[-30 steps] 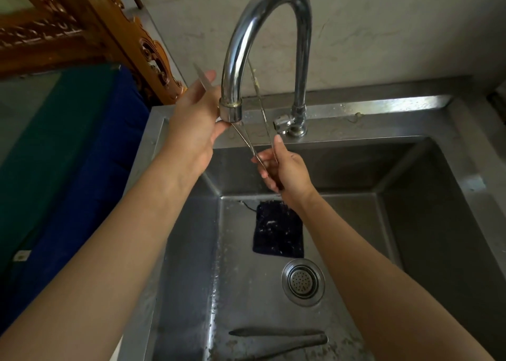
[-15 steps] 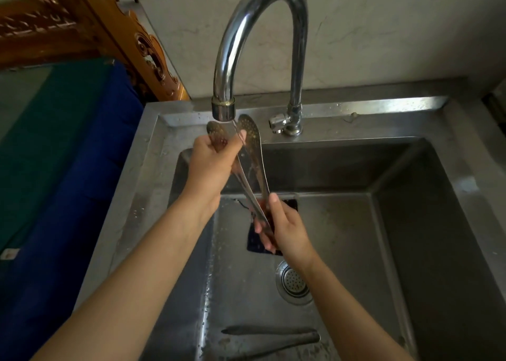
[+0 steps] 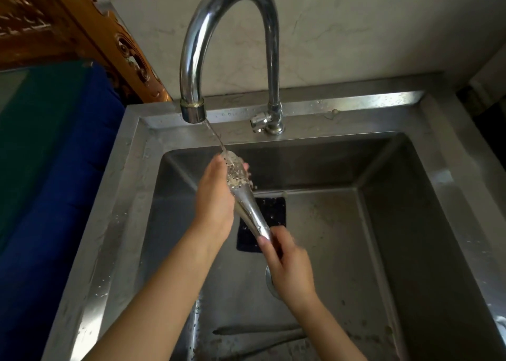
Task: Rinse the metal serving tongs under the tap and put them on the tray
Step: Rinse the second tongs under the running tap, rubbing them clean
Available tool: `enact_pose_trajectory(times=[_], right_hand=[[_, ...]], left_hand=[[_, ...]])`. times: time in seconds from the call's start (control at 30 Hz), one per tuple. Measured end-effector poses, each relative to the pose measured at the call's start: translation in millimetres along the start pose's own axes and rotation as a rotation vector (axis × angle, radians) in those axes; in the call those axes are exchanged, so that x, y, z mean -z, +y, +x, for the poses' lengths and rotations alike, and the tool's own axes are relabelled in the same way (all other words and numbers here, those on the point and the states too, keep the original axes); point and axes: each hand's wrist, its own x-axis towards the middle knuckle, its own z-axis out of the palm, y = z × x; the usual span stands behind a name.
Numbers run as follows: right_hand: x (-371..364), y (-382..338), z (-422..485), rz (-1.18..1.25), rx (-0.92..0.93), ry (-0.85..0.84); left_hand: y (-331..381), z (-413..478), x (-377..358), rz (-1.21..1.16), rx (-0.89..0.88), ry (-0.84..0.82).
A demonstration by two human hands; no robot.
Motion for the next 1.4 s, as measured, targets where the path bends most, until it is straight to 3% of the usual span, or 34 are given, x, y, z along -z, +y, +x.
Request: enact_pose_trajectory(times=[0.07,0.13,0.27,0.53,0.7,0.87,1.03,1.2,1.4], right_hand=[[1,1,-2,-0.056,0.009,0.016],[4,1,-2,-0.071,0.007,0.011],[10,2,-1,-0.101,-0.032,-0.105],[20,-15,20,-0.115,-0.07,-0.088],[23,-20,22,-0.126,-0.055,-0.076],[23,-22,22,-0.152,-0.047,-0.069],[26,-26,33,-0.158,-0.027,-0.056],[20,-23,18,-0.201,0.022,-0.116],[21,-25,20,-0.147,-0.022,-0.075]], left_hand=[[-1,2,-1,-0.279,0.214,-0.105],[-3,1,0,-0.328,0.28,-0.204],[5,6,2,-0.338,0.308,-0.274],[6,4,-3,-0.066,0.155,-0.306],[20,14,-5,0.183,0.061,-0.162],[20,15,-12,0.005,0.106,-0.027],[9,2,-13,0.118,0.13,-0.104],[39,27,-6,-0.036,0.111,0.065],[8,-1,-5,0.129,0.204,-0.12]])
